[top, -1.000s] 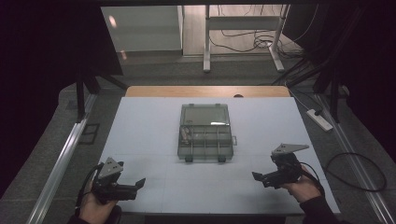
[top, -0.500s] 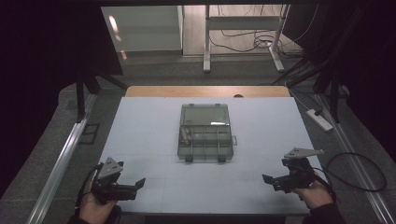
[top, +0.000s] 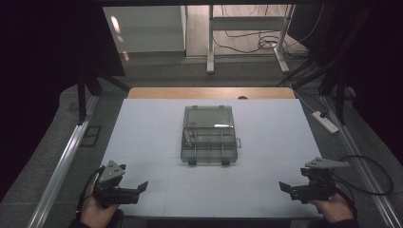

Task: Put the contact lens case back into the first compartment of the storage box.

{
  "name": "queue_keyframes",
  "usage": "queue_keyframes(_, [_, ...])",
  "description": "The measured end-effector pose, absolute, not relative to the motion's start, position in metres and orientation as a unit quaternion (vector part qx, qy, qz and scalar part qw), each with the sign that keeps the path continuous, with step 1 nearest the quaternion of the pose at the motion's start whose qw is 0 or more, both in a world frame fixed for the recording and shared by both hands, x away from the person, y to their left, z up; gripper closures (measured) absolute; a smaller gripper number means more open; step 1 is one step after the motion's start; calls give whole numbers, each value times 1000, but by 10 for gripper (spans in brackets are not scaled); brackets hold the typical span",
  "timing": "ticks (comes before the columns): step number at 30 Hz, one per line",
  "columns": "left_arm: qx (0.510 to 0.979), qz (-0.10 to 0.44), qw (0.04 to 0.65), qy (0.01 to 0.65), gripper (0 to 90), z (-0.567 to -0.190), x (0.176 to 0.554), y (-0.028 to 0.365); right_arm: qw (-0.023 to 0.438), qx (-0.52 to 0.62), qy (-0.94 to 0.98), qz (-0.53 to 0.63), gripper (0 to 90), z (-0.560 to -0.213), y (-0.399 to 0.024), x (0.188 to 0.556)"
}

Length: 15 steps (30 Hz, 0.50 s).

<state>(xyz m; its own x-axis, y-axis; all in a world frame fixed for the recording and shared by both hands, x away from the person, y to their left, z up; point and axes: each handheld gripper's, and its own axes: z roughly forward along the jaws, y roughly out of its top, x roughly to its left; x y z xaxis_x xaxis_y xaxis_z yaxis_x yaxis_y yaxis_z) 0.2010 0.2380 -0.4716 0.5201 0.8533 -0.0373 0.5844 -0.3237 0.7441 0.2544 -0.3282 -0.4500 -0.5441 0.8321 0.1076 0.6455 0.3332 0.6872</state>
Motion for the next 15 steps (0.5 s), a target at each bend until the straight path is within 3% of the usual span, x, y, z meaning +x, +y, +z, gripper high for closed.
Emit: queue_keyframes(15, [792, 187, 366, 452, 25, -471, 200, 238, 143, 467, 806, 335, 0, -453, -335, 246])
